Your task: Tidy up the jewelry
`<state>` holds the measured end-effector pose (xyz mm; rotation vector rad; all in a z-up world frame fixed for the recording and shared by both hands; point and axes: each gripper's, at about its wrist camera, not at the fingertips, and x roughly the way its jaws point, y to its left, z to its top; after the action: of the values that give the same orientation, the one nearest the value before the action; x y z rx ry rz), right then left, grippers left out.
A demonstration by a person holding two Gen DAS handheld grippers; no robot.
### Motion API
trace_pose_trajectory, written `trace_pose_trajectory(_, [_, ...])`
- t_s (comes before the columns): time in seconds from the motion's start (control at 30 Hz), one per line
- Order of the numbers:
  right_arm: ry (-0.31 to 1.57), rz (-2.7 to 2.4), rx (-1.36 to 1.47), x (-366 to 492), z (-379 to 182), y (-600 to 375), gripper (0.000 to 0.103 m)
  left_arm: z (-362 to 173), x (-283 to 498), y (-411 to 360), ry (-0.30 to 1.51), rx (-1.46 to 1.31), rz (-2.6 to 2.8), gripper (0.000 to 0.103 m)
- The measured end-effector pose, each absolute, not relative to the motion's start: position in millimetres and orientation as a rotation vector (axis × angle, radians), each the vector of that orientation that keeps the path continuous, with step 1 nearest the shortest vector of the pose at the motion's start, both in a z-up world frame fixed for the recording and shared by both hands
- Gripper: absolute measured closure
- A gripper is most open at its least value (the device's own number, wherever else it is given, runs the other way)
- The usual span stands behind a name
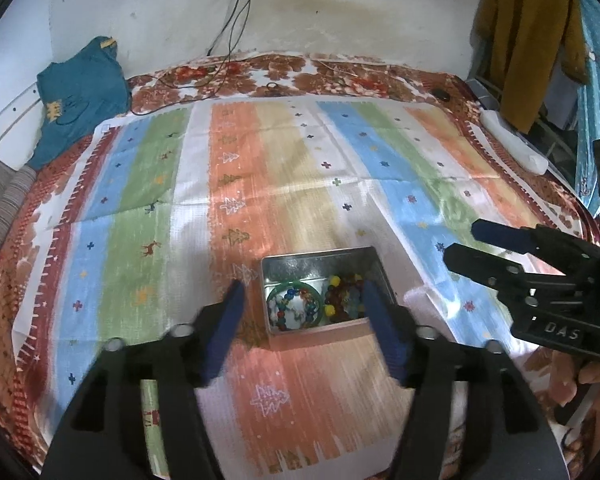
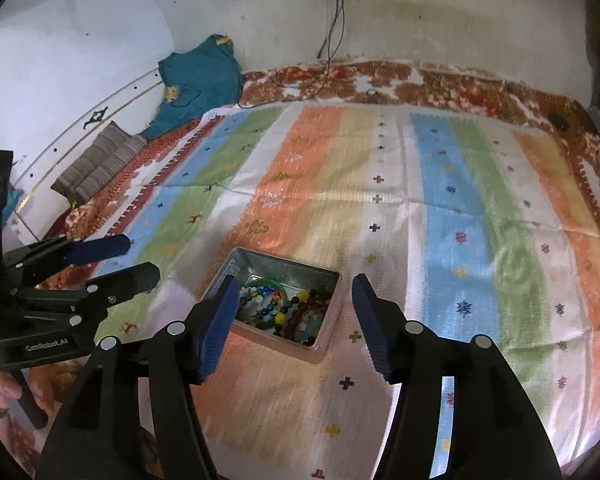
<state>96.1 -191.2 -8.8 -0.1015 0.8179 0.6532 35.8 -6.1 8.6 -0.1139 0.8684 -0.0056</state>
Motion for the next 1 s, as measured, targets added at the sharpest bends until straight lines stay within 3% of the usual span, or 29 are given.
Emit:
trace_pose_trajectory(0.13, [0.779,0.622,-0.140,85,-6,-197,0.035,10,25,-7,0.857,-0.120,-0.014,0.036])
trace_pose_trajectory(0.2, [0.768,0.613,-0.147,83,-6,-199,0.033,11,21,-7,0.846,-0.124,-0.022,0.029])
trace_pose_trajectory(0.33, [0.746,0.603,-0.161,79,-5,-200,0.027,11,13,-9,0.831,-0.129,-0.029,0.024])
trace_pose_trajectory(0.4, [0.731,0.604,-0.170,75,-3,-201,0.025,11,8,-10,0.822,-0.124,-0.028,0.013])
trace_pose_trajectory(0.5, [0.718,0.597,-0.182,71,-3,-202,0.021,13,-1,-15,0.782,-0.077,-0.021,0.006])
trace_pose_trajectory(0.8, [0.695,0.626,-0.184,55,0,-204,0.012,12,-20,-20,0.764,-0.013,-0.005,0.006])
trace_pose_trajectory(1.0, [0.669,0.640,-0.151,41,4,-211,0.011,15,-22,-15,0.752,-0.025,-0.004,0.006])
